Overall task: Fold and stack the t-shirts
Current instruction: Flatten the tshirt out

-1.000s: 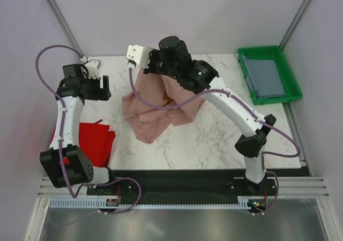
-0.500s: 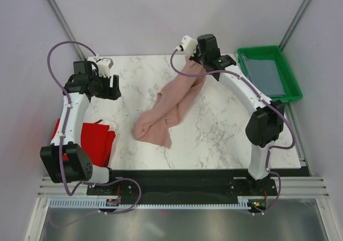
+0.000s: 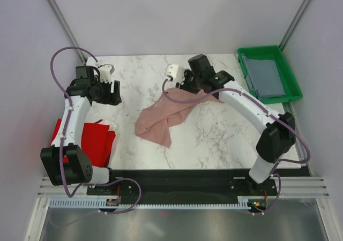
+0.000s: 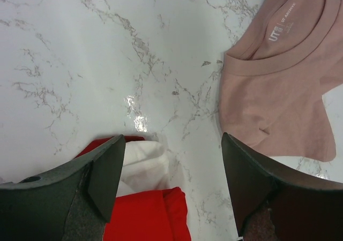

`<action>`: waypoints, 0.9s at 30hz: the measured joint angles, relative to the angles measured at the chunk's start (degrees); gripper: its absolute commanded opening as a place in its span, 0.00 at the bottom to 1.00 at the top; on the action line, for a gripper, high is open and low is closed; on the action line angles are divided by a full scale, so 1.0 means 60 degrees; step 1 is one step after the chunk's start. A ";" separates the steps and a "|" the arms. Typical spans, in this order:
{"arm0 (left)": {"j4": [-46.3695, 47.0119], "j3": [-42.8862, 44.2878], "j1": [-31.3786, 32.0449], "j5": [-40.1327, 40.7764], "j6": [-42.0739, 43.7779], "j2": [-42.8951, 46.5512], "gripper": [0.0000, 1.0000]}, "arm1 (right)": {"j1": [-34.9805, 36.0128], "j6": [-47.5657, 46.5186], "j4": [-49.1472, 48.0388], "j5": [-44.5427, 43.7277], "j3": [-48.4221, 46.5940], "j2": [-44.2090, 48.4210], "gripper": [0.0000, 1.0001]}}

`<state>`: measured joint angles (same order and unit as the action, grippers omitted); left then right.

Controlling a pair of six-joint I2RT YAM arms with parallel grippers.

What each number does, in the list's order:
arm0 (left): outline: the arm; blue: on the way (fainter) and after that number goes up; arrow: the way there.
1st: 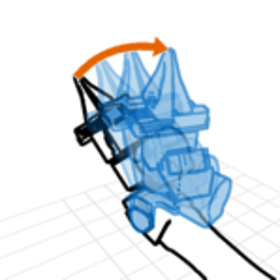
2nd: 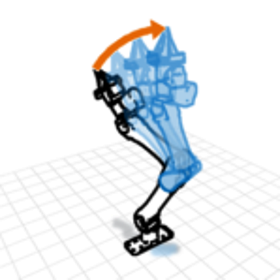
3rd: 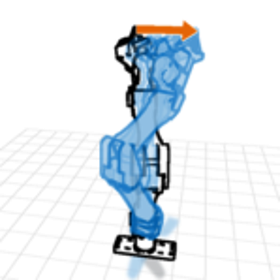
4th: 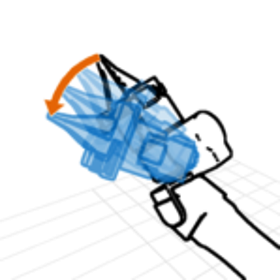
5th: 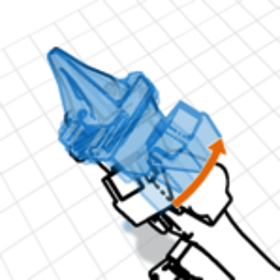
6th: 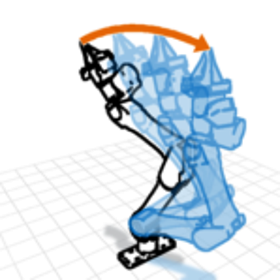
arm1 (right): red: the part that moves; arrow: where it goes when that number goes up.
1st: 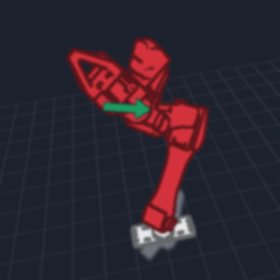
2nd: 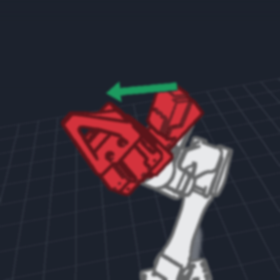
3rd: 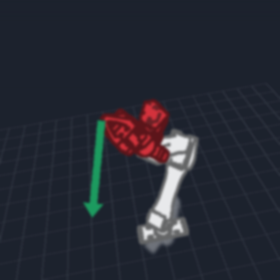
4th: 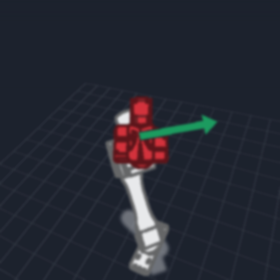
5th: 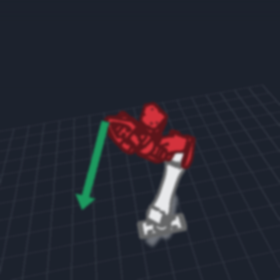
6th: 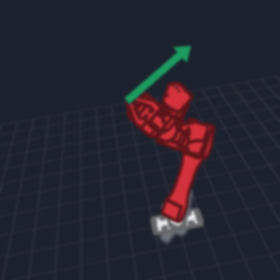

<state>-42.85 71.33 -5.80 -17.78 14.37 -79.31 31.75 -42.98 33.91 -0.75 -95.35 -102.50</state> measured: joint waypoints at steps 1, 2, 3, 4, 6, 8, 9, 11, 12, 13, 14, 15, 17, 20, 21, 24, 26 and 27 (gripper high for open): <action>0.0004 -0.0033 0.0000 0.0073 -0.0004 0.0047 0.80 | 0.0437 -0.0080 0.0091 0.0466 0.0270 0.0412 0.42; 0.0007 -0.0066 0.0000 0.0175 0.0000 0.0102 0.80 | 0.0936 -0.0160 0.0175 0.0889 0.0594 0.0772 0.40; 0.0015 -0.0095 0.0000 0.0262 0.0000 0.0157 0.80 | 0.1406 -0.0273 0.0277 0.1304 0.0951 0.1064 0.39; 0.0022 -0.0124 0.0000 0.0379 -0.0004 0.0211 0.80 | 0.1858 -0.0379 0.0328 0.1694 0.1297 0.1239 0.38; 0.0076 -0.0229 0.0000 0.0579 0.0000 0.0353 0.80 | 0.2619 -0.0590 0.0375 0.2310 0.2069 0.1370 0.36; 0.0131 -0.0379 -0.0004 0.0863 0.0004 0.0539 0.80 | 0.3064 -0.0816 0.0481 0.2739 0.2925 0.1275 0.35; 0.0153 -0.0441 -0.0015 0.0965 0.0004 0.0637 0.80 | 0.3177 -0.0896 0.0495 0.2852 0.3330 0.1184 0.35; 0.0219 -0.0554 -0.0036 0.1169 0.0007 0.0845 0.80 | 0.3373 -0.1053 0.0503 0.2954 0.3938 0.1049 0.34; 0.0229 -0.0594 -0.0040 0.1228 0.0007 0.0914 0.80 | 0.3457 -0.1107 0.0506 0.2980 0.4116 0.0998 0.34; 0.0244 -0.0630 -0.0044 0.1286 0.0007 0.0984 0.80 | 0.3610 -0.1173 0.0495 0.3005 0.4266 0.0962 0.34; 0.0273 -0.0681 -0.0058 0.1359 0.0007 0.1045 0.80 | 0.3789 -0.1239 0.0474 0.3020 0.4346 0.0943 0.35; 0.0302 -0.0732 -0.0058 0.1402 0.0007 0.1104 0.80 | 0.3989 -0.1300 0.0426 0.3049 0.4401 0.0943 0.35; 0.0382 -0.0863 -0.0058 0.1450 0.0007 0.1206 0.80 | 0.4375 -0.1381 0.0273 0.3140 0.4426 0.0933 0.37; 0.0423 -0.1031 -0.0066 0.1453 0.0007 0.1348 0.80 | 0.4736 -0.1417 0.0000 0.3209 0.4426 0.0805 0.38; 0.0433 -0.1086 -0.0066 0.1453 0.0007 0.1402 0.80 | 0.4779 -0.1417 -0.0084 0.3209 0.4426 0.0710 0.39; 0.0452 -0.1209 -0.0066 0.1453 0.0007 0.1552 0.80 | 0.4812 -0.1399 -0.0288 0.3111 0.4422 0.0328 0.41; 0.0459 -0.1275 -0.0066 0.1450 0.0007 0.1628 0.80 | 0.4812 -0.1366 -0.0375 0.3009 0.4382 0.0000 0.42; 0.0463 -0.1311 -0.0066 0.1450 0.0007 0.1650 0.80 | 0.4812 -0.1351 -0.0390 0.2951 0.4335 -0.0157 0.42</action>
<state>-40.07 63.46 -6.20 -9.08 14.41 -69.41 60.62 -51.09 31.57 16.95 -69.34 -103.44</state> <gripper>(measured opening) 0.799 0.412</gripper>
